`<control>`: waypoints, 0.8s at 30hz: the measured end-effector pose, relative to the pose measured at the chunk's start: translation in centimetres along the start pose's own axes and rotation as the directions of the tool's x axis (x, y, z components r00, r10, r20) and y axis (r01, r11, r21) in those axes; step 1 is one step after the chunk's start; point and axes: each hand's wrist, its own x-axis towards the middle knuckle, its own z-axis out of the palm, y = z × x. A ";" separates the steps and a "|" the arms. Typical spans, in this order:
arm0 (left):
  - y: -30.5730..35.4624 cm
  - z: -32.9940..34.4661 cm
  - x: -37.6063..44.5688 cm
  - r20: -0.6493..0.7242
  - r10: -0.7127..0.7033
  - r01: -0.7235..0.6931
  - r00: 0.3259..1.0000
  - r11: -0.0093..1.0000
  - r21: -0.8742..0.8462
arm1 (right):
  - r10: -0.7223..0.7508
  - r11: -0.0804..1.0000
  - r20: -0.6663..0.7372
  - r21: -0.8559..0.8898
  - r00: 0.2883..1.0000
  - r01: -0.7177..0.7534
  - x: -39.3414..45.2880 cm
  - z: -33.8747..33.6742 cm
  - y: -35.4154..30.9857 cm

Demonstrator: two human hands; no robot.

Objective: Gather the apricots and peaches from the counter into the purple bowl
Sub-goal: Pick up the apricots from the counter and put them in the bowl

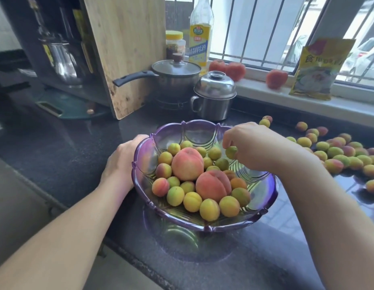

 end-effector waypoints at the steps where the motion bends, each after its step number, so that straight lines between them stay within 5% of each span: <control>1: 0.3 0.0 0.5 -0.008 -0.048 0.047 0.999 0.998 -0.041 | -0.009 1.000 0.004 0.007 1.000 0.009 0.0 0.2 -0.1; 7: 0.4 -0.8 0.4 -0.007 -0.011 0.008 1.000 0.930 -0.368 | 0.001 0.998 -0.035 0.070 0.999 0.002 0.3 0.5 0.0; 10: -0.6 -0.9 0.6 0.100 0.038 0.022 0.994 0.843 -0.538 | 0.005 0.997 -0.046 0.082 0.999 -0.001 0.1 0.4 -0.2; 17: -2.3 -0.8 1.5 0.231 0.105 0.042 0.967 0.832 -0.553 | 0.053 0.970 -0.108 0.242 0.993 -0.025 0.3 0.2 1.1; 21: -1.9 -0.4 1.7 0.224 0.019 0.114 0.974 0.816 -0.566 | 0.283 0.859 -0.396 0.510 0.874 -0.047 0.0 -0.3 3.6; 24: -2.2 -0.1 2.2 0.178 0.005 0.105 0.984 0.790 -0.604 | 0.505 0.789 -0.268 0.528 0.821 -0.313 0.2 1.4 7.5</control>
